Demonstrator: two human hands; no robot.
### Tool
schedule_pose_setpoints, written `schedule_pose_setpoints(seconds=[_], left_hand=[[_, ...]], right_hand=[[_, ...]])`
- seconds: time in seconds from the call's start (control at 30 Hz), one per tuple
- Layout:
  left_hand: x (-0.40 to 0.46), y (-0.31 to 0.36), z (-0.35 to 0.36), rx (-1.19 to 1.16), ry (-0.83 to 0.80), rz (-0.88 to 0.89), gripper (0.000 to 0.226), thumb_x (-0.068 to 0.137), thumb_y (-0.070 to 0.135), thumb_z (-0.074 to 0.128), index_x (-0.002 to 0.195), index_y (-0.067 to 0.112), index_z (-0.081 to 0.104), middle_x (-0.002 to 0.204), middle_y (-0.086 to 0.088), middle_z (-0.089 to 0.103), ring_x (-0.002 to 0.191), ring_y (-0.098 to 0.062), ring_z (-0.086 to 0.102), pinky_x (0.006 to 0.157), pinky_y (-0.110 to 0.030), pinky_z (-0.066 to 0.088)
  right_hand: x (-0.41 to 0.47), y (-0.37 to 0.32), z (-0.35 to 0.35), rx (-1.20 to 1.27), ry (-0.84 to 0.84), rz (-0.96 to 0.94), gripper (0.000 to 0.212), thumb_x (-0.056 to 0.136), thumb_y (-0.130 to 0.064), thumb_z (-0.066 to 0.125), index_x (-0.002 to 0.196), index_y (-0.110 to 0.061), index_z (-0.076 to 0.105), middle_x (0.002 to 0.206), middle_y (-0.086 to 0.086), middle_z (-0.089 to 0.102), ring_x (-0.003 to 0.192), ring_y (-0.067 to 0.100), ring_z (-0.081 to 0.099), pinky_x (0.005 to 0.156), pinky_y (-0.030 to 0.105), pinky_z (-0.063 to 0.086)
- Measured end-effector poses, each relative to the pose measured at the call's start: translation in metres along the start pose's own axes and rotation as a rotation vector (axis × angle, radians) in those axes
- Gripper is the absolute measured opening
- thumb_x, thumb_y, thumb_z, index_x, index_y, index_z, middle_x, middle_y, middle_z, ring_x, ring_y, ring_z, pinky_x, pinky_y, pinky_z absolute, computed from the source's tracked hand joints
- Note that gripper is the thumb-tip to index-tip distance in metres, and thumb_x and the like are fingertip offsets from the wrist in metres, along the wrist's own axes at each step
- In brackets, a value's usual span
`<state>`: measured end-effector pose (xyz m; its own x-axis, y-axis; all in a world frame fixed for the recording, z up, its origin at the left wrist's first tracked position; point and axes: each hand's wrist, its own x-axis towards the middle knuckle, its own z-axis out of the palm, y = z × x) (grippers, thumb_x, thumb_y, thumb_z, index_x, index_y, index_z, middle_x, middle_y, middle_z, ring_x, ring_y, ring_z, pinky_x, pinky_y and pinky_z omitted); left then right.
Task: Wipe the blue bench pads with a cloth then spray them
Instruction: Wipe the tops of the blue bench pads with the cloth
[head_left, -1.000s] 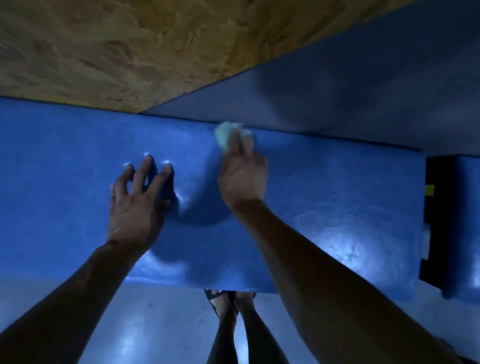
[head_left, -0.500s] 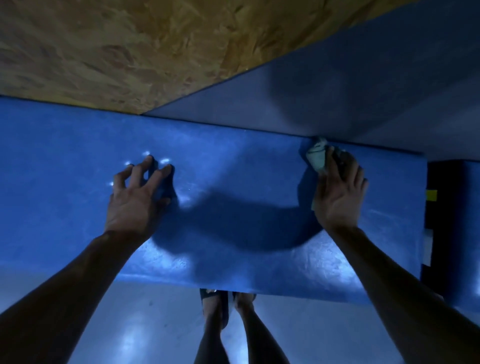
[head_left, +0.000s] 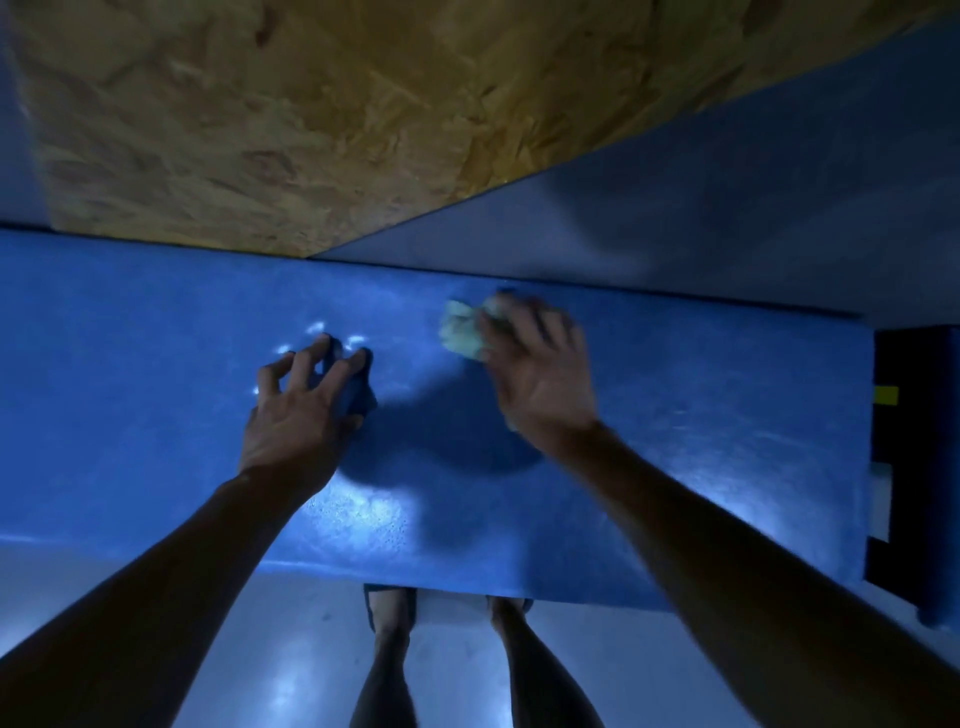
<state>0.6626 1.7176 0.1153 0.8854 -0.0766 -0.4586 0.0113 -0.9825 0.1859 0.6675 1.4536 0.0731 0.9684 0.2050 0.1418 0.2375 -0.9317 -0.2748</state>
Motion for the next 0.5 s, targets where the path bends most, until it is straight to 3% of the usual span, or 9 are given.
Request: schedule_pose_setpoints(seconds=[0.1,0.23,0.3,0.43,0.5], left_hand=[[0.000,-0.001,0.002,0.018,0.014,0.011,0.065,0.090,0.036,0.066,0.147,0.045,0.034,0.157,0.006,0.025,0.135,-0.034,0.023,0.088,-0.054,0.051],[0.001,-0.002,0.001,0.061,0.021,0.010,0.064,0.090,0.040,0.065,0.146,0.046,0.034,0.158,0.006,0.024,0.134,-0.033,0.024,0.092,-0.053,0.044],[0.000,-0.005,0.002,0.085,0.041,0.037,0.066,0.086,0.040,0.069,0.145,0.044,0.038,0.156,0.004,0.030,0.131,-0.035,0.029,0.090,-0.054,0.043],[-0.001,-0.012,0.005,0.121,0.094,0.111,0.070,0.078,0.038,0.077,0.140,0.039,0.047,0.149,0.001,0.041,0.124,-0.038,0.039,0.082,-0.056,0.046],[0.001,-0.014,0.006,0.152,0.104,0.116,0.070,0.077,0.041,0.077,0.140,0.038,0.047,0.149,0.001,0.041,0.124,-0.037,0.039,0.082,-0.057,0.045]], right_hand=[[-0.013,0.061,-0.030,-0.203,-0.030,0.219,0.042,0.088,-0.029,0.058,0.129,-0.026,0.063,0.127,0.010,0.057,0.098,0.036,0.049,0.078,0.042,0.037],[-0.026,0.099,-0.046,-0.150,-0.027,0.475,0.040,0.092,-0.024,0.053,0.130,-0.019,0.063,0.133,0.022,0.052,0.103,0.043,0.053,0.079,0.045,0.048],[-0.019,0.077,-0.035,-0.112,0.000,0.579,0.037,0.092,-0.020,0.054,0.127,-0.019,0.065,0.136,0.017,0.053,0.107,0.040,0.055,0.075,0.042,0.051],[0.017,0.005,-0.002,0.007,0.105,0.768,0.021,0.089,-0.016,0.059,0.102,-0.006,0.071,0.122,0.016,0.061,0.094,0.039,0.062,0.066,0.041,0.054],[0.036,-0.033,0.014,0.039,0.095,0.744,0.026,0.087,-0.018,0.053,0.100,-0.007,0.073,0.125,0.014,0.061,0.096,0.037,0.063,0.069,0.040,0.055]])
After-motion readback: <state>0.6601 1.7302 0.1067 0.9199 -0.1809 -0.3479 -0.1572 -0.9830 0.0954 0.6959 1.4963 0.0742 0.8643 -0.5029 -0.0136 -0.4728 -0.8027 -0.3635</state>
